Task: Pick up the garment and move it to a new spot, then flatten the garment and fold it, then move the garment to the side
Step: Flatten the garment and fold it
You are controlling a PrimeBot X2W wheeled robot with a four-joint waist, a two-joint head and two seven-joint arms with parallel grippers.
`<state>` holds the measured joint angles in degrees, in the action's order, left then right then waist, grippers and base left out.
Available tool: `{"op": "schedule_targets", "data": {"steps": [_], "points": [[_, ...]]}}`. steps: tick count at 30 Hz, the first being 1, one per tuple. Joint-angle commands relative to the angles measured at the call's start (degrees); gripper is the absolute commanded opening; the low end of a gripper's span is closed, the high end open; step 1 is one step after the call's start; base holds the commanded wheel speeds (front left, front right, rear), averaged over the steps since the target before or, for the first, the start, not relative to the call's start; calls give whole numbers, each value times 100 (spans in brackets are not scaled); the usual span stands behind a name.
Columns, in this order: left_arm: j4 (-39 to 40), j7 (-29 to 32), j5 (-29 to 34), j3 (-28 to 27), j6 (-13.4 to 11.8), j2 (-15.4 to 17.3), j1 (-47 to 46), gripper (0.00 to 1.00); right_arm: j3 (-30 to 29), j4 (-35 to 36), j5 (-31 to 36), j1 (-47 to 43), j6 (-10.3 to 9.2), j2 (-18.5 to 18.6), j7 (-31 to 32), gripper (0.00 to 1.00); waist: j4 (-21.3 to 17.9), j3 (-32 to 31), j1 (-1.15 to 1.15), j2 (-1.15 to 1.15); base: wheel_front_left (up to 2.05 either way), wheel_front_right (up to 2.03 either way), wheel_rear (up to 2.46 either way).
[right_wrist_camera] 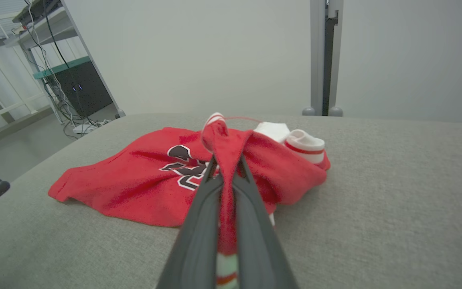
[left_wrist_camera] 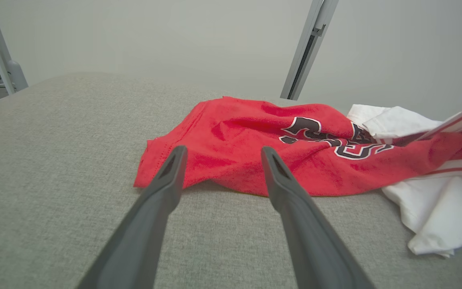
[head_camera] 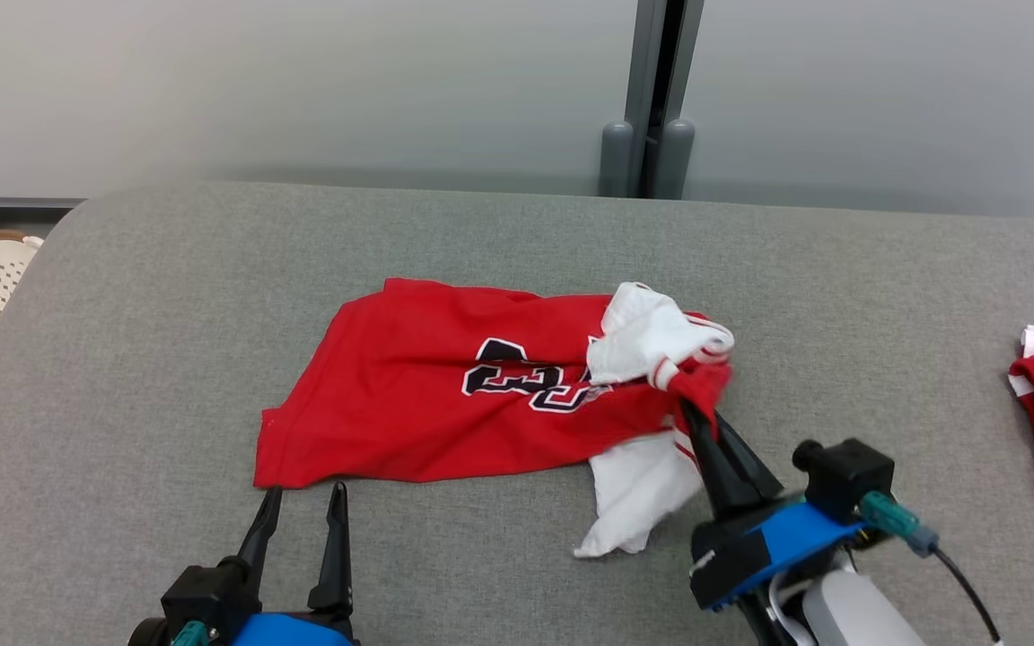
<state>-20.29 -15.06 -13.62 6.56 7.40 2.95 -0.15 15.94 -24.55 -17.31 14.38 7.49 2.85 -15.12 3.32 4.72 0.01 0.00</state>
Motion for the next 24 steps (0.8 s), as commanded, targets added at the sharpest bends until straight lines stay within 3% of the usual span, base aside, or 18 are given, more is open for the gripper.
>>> {"op": "schedule_targets", "data": {"steps": [1,7,11,14,17,18,20,24], "points": [[-3,-15,-28,-6,17,-4,17,100,55,132,-161,126,0,14,-3,0,-9,-12,-1,0,0,0,0],[-62,-15,-42,-13,17,-3,81,100,424,1014,-1909,501,0,15,-3,0,-64,-63,-1,0,0,0,0],[-79,-15,-54,-19,17,-3,111,100,210,1428,-2565,709,0,22,-3,0,-92,-77,-1,0,0,0,0],[-85,-15,-70,0,17,-4,125,100,-213,1328,-2758,736,0,19,-2,0,-89,-65,-1,0,0,0,0],[-111,-15,-88,32,17,-3,81,100,-970,533,-2211,737,0,15,-2,0,-74,0,-1,0,0,0,0],[-111,-15,-88,32,17,-3,81,100,-970,533,-2211,737,0,15,-2,0,-74,0,-1,0,0,0,0],[-132,-15,-86,75,17,-4,-10,100,-1689,-323,-1417,758,0,18,-3,99,-49,72,-1,0,0,0,0],[-174,-15,-79,143,17,-4,-80,100,-2819,-1007,-176,755,0,19,-3,100,-21,151,-1,0,0,0,0]]}}
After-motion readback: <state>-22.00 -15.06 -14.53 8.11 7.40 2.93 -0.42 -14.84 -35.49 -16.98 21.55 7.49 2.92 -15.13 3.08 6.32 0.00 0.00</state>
